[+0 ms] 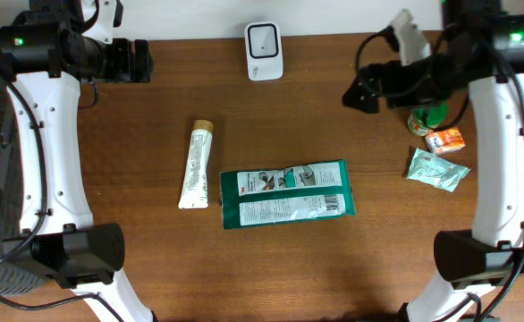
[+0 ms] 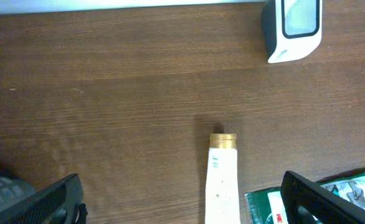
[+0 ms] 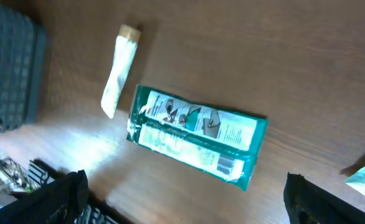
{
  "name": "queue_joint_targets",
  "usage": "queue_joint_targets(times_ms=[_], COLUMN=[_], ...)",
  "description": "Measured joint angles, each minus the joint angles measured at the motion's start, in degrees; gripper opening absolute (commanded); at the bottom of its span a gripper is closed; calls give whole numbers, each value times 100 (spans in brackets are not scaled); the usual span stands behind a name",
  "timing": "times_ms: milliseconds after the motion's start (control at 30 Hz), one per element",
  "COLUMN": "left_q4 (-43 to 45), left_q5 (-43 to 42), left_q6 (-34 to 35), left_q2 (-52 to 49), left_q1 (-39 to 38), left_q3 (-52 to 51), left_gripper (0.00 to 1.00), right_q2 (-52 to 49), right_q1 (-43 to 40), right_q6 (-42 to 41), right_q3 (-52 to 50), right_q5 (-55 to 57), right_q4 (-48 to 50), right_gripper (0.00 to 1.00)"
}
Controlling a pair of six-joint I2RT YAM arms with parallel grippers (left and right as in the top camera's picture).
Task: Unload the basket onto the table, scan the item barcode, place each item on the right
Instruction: 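Reach the right gripper to the 3M glove pack and grasp it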
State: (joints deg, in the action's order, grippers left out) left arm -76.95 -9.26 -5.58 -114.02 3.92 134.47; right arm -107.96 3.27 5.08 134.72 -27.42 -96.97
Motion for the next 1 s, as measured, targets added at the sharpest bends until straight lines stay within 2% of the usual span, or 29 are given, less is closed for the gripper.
queue_joint_targets(times_ms=[233,433,500,533,567,600,667,700,767,833,933,1000], left_q4=[2,247,256,260,260,260,267,262,264,269,315,426], left_q5=[-4,-31,-44,-44,-48,-70,-92,-111,-125,-127,-127,-116], left_q6=[0,0,0,0,0,0,4,13,-11,-4,-2,0], left_q2=[0,0,0,0,0,0,0,0,0,0,0,0], left_q1=[0,0,2,0,0,2,0,-2,-26,-92,-328,-520], left_q3=[0,0,0,0,0,0,0,0,-4,-61,-271,-452], left_gripper=[99,99,99,99,100,96,79,71,44,31,27,33], right_q2=[570,713,684,651,640,638,632,632,632,632,632,632], right_q1=[743,1351,1419,1449,1478,1515,1589,1615,1703,1790,1998,2153], right_q6=[-691,-1882,-2074,-2181,-2267,-2328,-2439,-2448,-2494,-2520,-2605,-2739], right_q3=[-673,-2597,-3121,-3447,-3705,-3991,-4358,-4489,-4806,-5025,-5270,-5383], right_q5=[640,1753,1849,1880,1878,1832,1700,1635,1421,1217,1040,981], right_q4=[-2,293,509,675,852,1102,1478,1659,2035,2297,2800,2968], right_gripper=[98,97,93,88,77,69,49,44,31,25,4,4])
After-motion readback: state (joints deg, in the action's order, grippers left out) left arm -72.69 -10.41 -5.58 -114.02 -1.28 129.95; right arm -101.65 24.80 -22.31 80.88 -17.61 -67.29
